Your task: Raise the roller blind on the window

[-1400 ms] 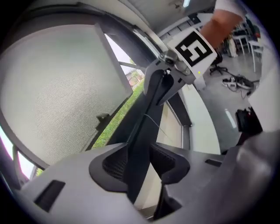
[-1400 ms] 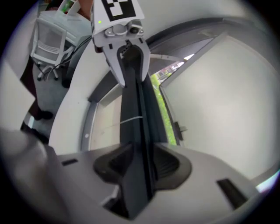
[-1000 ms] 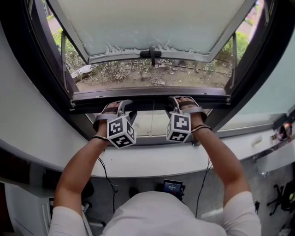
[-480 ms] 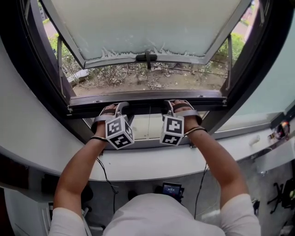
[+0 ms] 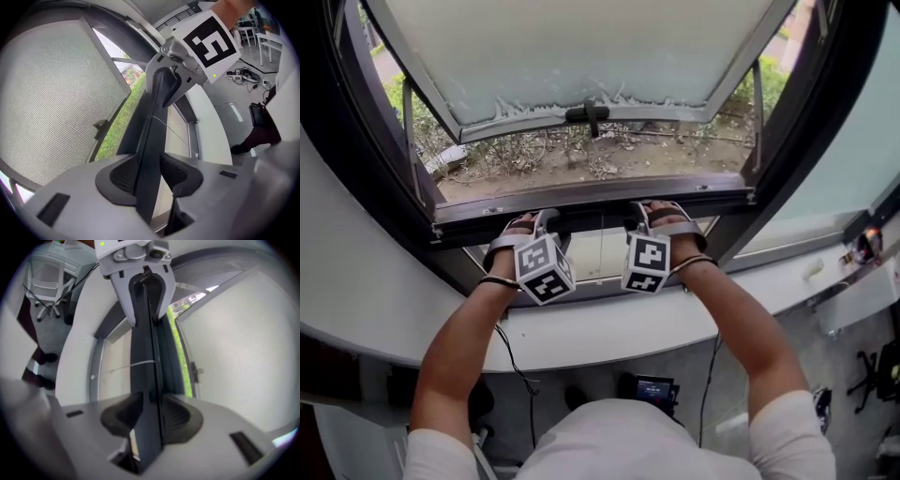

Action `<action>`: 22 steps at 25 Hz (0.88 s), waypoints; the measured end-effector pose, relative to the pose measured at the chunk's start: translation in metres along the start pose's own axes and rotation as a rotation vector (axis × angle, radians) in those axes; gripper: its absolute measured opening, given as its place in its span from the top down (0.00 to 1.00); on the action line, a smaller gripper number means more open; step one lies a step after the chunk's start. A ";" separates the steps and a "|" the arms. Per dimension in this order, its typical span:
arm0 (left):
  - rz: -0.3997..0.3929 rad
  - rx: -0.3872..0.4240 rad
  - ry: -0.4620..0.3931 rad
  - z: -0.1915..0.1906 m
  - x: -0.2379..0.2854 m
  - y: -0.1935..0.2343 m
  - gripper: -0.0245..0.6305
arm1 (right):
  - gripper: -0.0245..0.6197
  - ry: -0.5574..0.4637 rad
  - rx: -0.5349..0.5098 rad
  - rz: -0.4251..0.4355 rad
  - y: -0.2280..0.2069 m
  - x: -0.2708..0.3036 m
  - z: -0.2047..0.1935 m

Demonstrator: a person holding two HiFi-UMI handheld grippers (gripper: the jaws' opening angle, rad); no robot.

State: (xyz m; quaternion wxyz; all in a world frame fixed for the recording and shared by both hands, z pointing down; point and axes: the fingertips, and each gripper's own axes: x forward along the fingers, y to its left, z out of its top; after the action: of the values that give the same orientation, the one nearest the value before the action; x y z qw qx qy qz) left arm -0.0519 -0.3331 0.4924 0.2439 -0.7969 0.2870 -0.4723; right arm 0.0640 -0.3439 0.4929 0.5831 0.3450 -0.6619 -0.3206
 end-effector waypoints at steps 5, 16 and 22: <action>-0.005 -0.012 -0.019 0.000 -0.002 0.001 0.73 | 0.75 0.029 0.009 -0.007 -0.001 0.000 0.001; 0.029 -0.042 0.023 -0.001 -0.003 0.001 0.73 | 0.75 -0.038 -0.010 -0.064 0.002 -0.002 0.005; 0.056 -0.057 0.060 -0.002 -0.004 0.002 0.73 | 0.75 -0.090 -0.026 -0.105 0.000 -0.004 0.007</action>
State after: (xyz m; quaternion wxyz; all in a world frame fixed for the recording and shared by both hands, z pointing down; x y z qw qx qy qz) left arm -0.0559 -0.3325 0.4894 0.2253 -0.7806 0.3299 -0.4807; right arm 0.0577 -0.3404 0.4904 0.5393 0.3570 -0.6644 -0.3746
